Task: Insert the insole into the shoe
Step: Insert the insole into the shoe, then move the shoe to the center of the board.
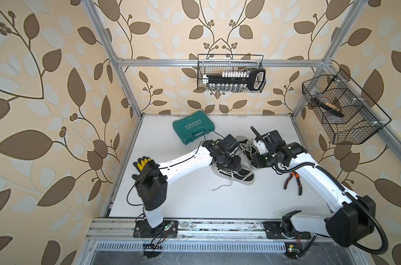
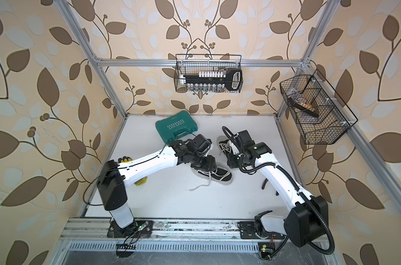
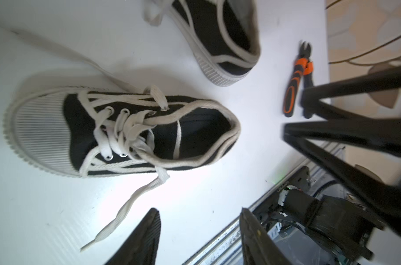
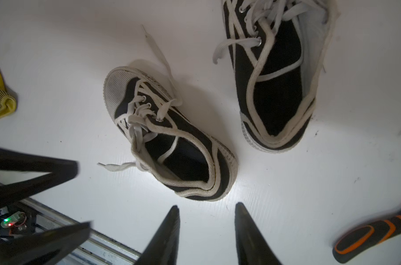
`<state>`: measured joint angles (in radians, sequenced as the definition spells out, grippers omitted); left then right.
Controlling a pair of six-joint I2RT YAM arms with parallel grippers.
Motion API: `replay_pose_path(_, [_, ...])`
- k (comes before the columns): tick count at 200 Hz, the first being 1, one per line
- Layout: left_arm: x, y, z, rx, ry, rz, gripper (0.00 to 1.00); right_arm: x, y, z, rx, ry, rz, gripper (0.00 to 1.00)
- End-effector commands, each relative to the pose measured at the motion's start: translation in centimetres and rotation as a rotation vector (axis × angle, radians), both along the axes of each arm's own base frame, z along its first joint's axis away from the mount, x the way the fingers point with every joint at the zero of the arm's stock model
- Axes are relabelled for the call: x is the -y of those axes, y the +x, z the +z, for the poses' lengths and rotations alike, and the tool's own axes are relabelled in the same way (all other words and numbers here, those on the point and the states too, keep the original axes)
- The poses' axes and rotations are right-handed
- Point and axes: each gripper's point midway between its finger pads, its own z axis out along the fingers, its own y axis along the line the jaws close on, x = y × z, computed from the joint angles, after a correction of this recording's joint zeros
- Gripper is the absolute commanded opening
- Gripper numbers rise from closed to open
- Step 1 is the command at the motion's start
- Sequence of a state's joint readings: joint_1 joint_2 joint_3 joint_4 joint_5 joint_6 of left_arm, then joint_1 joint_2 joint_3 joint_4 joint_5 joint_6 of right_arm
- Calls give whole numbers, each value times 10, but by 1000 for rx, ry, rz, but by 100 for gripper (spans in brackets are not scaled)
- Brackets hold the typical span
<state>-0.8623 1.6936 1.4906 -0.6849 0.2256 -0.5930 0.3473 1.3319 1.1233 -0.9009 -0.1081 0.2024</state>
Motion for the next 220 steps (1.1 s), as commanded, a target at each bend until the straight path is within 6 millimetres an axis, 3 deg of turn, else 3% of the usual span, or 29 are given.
replay_pose_path(1, [-47,-2,6,14,20,64,58,-7,6,-3,12,-81,129,43])
replay_pose_path(43, [-139,2,5,24,-25,227,60,-31,17,-38,-33,-240,289,49])
replay_pose_path(67, [-174,1,8,-1,-82,289,58,-43,29,-73,-47,-332,359,50])
replay_pose_path(84, [-191,0,8,-7,-104,328,58,-53,36,-96,-90,-367,378,41])
replay_pose_path(93, [-196,-1,6,-12,-116,343,58,-62,41,-102,-98,-365,378,34])
replay_pose_path(116, [-208,-3,-1,-27,-124,369,58,-82,59,-100,-73,-312,295,0])
replay_pose_path(153, [-217,-4,-9,-35,-103,384,58,-80,93,-92,-81,-216,-48,0])
replay_pose_path(177, [-218,-2,-12,-42,-96,384,58,-66,113,-95,-90,-237,-143,0])
replay_pose_path(205, [-217,2,-14,-54,-98,384,58,-49,121,-100,-113,-264,-209,0])
replay_pose_path(220, [-216,4,-15,-59,-101,383,58,-45,123,-100,-129,-194,-278,0])
